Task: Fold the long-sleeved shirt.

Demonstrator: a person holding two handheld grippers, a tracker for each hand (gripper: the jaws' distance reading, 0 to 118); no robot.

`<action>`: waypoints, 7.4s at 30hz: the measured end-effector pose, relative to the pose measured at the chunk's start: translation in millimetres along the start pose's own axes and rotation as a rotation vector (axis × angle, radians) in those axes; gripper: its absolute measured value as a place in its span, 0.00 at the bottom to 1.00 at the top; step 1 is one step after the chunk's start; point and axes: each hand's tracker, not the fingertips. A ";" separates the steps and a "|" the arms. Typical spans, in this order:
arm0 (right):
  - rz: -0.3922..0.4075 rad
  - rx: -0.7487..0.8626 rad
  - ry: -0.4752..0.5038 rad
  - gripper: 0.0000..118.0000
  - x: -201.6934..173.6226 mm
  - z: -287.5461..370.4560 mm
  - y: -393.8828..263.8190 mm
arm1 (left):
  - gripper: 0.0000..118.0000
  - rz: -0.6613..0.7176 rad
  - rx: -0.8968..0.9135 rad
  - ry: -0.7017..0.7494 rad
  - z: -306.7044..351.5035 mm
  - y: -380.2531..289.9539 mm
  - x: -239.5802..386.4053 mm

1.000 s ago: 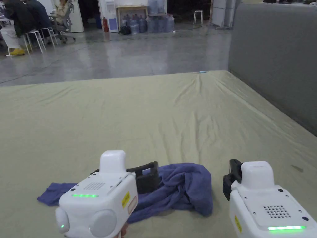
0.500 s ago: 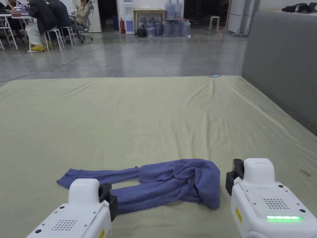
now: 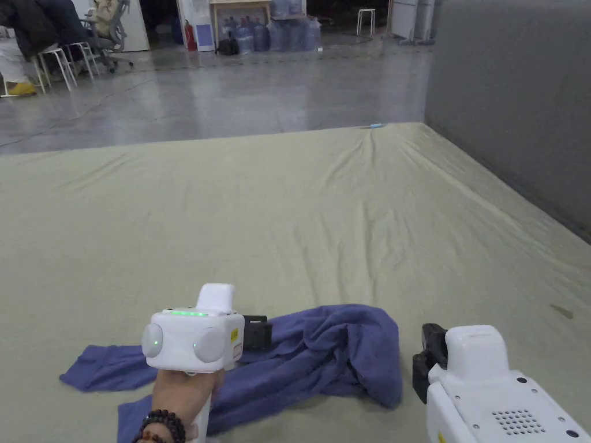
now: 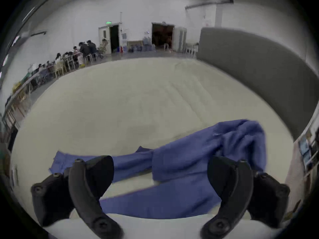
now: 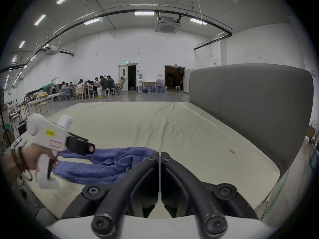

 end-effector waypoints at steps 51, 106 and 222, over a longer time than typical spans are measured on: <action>0.188 0.176 0.223 0.07 -40.5 -173.0 437.0 | 0.00 0.000 0.703 0.292 307.9 319.7 -132.7; -0.037 -0.548 0.165 0.50 56.1 -78.4 23.5 | 0.40 0.238 0.068 0.038 189.7 -108.9 -97.1; 0.110 -0.722 0.315 0.17 49.5 -87.3 -51.0 | 0.00 0.142 -0.055 -0.024 165.4 -168.0 -100.0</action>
